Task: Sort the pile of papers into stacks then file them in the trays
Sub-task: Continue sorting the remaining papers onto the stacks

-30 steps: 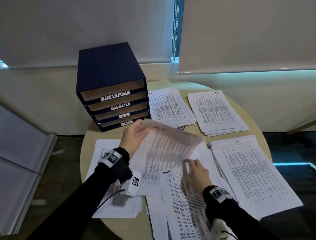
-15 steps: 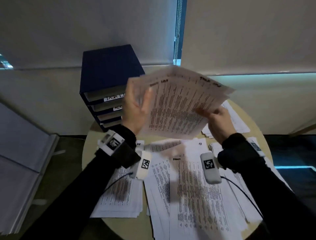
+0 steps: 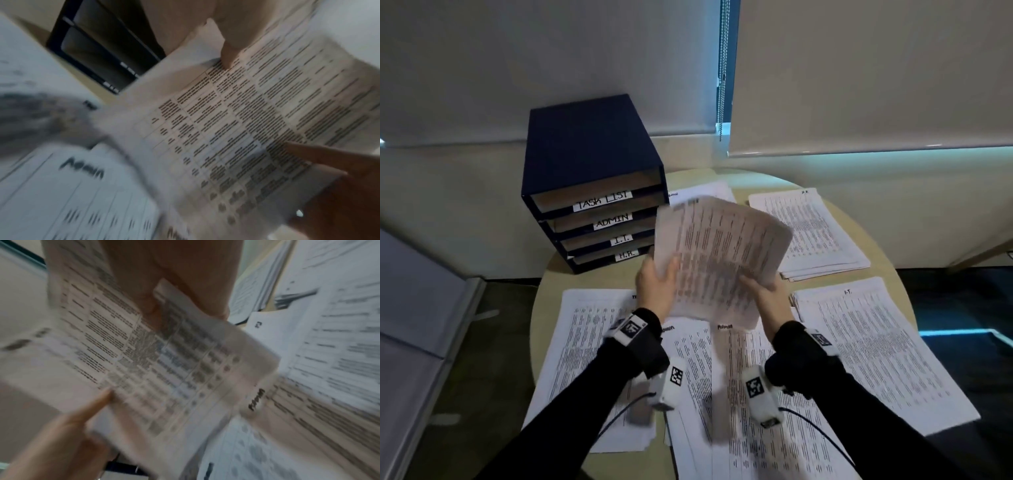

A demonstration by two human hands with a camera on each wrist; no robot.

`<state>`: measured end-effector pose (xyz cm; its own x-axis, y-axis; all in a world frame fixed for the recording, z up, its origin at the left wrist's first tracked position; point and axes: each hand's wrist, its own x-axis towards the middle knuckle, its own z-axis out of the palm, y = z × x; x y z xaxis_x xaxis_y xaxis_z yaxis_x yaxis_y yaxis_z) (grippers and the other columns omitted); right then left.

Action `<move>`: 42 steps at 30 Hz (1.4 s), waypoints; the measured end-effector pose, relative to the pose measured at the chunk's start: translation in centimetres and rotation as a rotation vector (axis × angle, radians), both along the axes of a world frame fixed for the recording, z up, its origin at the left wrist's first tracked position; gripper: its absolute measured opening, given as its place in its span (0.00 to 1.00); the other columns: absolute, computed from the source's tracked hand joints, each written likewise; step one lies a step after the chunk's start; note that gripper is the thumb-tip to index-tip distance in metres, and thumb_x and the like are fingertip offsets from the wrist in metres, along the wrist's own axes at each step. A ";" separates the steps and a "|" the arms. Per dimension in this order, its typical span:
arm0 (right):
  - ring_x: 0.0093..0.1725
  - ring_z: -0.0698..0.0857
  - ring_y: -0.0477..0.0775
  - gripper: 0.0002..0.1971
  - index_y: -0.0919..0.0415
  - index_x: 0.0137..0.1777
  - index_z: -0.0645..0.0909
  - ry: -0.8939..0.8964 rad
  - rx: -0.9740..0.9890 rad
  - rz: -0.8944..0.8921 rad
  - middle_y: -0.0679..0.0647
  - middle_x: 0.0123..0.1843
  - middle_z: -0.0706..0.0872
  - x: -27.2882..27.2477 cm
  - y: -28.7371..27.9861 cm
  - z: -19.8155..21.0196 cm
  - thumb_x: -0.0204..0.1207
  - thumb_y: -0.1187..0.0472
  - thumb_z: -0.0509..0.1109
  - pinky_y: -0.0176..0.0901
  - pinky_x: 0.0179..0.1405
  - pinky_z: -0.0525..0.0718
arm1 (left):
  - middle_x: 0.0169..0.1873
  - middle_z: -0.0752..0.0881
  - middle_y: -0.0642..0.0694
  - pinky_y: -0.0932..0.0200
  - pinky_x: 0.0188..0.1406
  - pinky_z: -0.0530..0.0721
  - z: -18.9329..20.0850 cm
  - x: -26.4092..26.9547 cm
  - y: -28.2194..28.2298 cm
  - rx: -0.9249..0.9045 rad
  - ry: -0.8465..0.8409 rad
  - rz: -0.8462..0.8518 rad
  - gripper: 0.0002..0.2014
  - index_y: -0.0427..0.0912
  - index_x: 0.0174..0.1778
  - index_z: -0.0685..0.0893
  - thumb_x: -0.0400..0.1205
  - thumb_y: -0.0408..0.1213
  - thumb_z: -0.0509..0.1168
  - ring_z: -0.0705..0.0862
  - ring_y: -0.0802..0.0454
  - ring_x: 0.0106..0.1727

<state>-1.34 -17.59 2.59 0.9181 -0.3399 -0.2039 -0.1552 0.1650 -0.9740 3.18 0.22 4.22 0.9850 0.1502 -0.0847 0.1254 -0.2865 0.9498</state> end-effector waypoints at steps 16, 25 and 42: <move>0.73 0.65 0.61 0.18 0.48 0.69 0.72 0.736 -1.004 0.371 0.60 0.72 0.67 1.6 -7.2 -8.4 0.79 0.53 0.64 0.60 0.72 0.62 | 0.66 0.82 0.47 0.45 0.72 0.75 -7.9 -0.3 7.8 0.121 0.358 -0.255 0.20 0.44 0.75 0.73 0.86 0.39 0.62 0.80 0.46 0.68; 0.67 0.70 0.57 0.13 0.49 0.57 0.74 0.739 -0.863 0.302 0.53 0.65 0.75 1.8 -6.5 -8.5 0.74 0.60 0.62 0.55 0.65 0.62 | 0.66 0.82 0.43 0.44 0.70 0.77 -9.9 -1.5 5.4 0.240 0.420 -0.240 0.22 0.44 0.78 0.71 0.86 0.35 0.62 0.81 0.42 0.65; 0.71 0.67 0.65 0.22 0.51 0.70 0.75 0.716 -0.640 0.277 0.63 0.71 0.70 3.2 -6.7 -8.0 0.75 0.63 0.63 0.50 0.71 0.65 | 0.66 0.83 0.42 0.48 0.67 0.78 -10.4 -1.0 3.9 0.277 0.439 -0.219 0.21 0.43 0.76 0.73 0.85 0.34 0.62 0.82 0.41 0.64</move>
<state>1.89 -24.25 -5.41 0.7137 -0.3717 -0.5936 -0.6941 -0.4885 -0.5287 2.22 4.13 -6.17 0.8767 0.0210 -0.4805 0.4016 -0.5817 0.7073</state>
